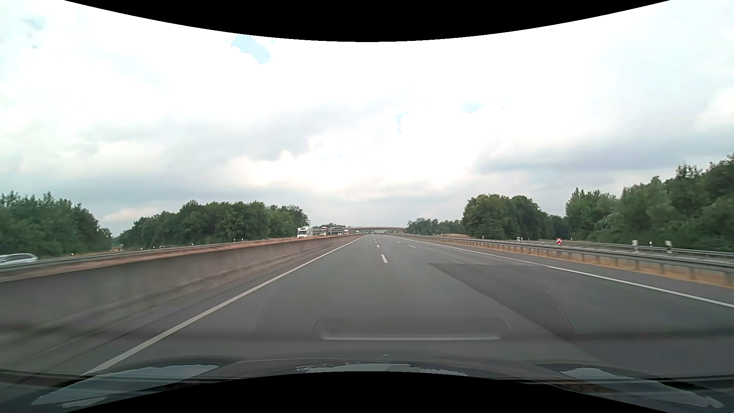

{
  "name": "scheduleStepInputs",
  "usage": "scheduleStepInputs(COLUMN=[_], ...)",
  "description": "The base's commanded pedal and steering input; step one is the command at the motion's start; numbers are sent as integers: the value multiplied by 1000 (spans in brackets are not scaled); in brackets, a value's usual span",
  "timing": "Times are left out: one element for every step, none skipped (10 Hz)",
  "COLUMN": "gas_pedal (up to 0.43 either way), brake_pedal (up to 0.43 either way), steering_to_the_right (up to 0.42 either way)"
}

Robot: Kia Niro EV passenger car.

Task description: Follow the waypoints while adhering to traffic rules and regulations

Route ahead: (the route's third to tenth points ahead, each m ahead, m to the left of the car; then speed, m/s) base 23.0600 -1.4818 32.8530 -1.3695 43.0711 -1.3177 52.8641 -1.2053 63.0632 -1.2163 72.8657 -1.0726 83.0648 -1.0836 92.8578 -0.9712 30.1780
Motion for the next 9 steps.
scheduleStepInputs(gas_pedal=[287, 287, 287, 287, 287, 280, 280, 280, 280], brake_pedal=[0, 0, 0, 0, 0, 0, 0, 0, 0], steering_to_the_right=[0, -1, 0, 0, -1, -1, 0, -1, -1])
